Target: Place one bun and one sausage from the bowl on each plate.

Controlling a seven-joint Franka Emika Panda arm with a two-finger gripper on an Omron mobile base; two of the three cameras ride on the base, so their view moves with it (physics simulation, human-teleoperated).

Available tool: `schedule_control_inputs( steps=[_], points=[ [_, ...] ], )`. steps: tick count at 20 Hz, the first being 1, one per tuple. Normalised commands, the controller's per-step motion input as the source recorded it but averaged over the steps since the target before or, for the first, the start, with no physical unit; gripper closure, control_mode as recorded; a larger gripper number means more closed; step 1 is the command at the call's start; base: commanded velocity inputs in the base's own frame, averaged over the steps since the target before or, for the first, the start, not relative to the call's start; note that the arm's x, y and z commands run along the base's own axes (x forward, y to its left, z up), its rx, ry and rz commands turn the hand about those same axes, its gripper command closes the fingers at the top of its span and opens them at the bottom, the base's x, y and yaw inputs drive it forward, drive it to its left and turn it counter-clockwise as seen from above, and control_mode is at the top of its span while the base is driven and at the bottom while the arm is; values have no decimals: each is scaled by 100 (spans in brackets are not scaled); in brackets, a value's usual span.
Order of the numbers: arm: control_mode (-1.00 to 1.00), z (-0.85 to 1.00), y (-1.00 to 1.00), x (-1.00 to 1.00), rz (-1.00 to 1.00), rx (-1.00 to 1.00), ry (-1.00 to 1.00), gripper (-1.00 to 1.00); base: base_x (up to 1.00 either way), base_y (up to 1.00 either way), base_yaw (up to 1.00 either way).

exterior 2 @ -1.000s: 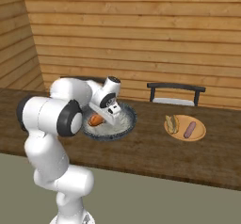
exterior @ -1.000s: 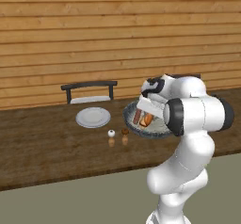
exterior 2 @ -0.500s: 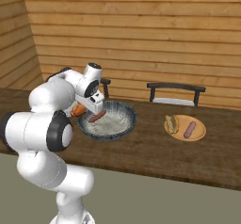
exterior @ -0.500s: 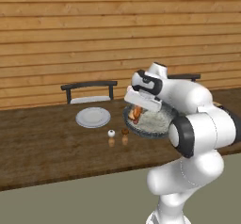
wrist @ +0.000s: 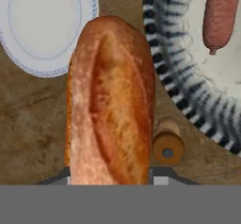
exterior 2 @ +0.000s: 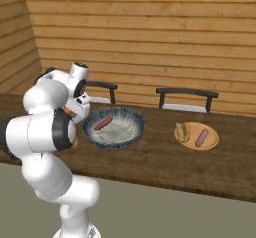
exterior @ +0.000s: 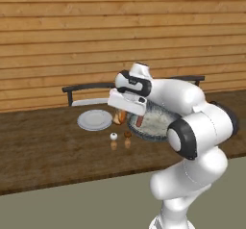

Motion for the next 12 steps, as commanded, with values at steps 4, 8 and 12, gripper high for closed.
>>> schedule_control_inputs(
  steps=[4, 8, 12],
  points=[
    [-100, 0, 69, 11, 2, -6, 17, 100, 0, 0, 0],
    [-100, 0, 54, 31, 0, -9, 18, 100, 0, 0, 0],
    [-100, 0, 12, 51, 0, -8, 6, 100, 0, 0, 0]
  ],
)
